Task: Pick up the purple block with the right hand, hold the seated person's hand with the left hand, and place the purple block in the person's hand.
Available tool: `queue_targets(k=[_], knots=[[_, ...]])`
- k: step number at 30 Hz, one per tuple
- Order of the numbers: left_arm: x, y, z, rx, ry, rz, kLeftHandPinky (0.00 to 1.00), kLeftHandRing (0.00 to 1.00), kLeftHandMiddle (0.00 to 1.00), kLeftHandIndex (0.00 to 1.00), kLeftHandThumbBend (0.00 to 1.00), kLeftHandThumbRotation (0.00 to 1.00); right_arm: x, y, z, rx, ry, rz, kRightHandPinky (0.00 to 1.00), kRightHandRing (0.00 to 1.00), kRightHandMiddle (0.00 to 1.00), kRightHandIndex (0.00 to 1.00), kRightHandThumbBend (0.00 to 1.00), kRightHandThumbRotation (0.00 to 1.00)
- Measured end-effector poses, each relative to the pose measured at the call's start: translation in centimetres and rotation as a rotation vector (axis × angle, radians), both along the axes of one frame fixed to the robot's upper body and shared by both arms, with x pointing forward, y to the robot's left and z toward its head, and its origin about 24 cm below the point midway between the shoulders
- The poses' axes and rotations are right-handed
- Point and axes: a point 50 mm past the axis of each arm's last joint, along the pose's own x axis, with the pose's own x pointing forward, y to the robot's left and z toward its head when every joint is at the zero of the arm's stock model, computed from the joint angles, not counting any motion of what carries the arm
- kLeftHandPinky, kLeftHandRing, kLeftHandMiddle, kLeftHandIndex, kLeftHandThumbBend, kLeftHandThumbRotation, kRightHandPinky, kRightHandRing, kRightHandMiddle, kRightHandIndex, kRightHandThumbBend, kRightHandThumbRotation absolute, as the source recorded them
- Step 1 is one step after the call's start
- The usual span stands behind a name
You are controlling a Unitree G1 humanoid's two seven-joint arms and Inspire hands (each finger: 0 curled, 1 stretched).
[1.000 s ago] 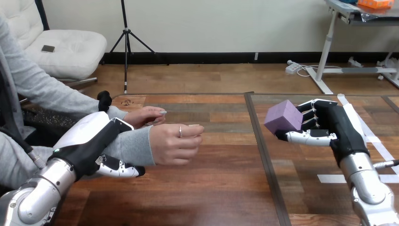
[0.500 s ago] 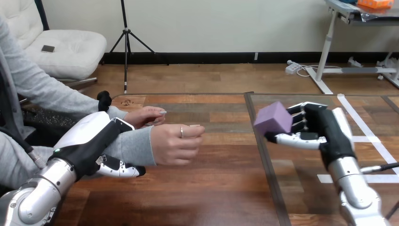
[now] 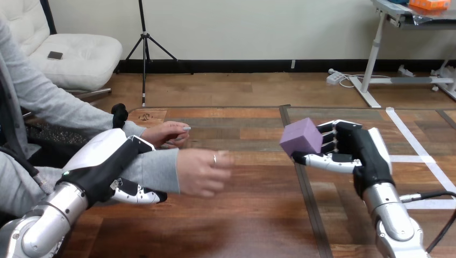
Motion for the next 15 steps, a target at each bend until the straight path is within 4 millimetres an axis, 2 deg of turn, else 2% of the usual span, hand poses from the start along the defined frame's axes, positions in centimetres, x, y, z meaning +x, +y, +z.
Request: queue_targets(k=[15], knots=[[-0.05,-0.16,-0.46,0.009,0.010,-0.002,0.16,0.22,0.30,0.35,0.62,0.00,-0.09,0.98,-0.49,0.058,0.014,0.002,0.34,0.38,0.43,0.43,0.86,0.00]])
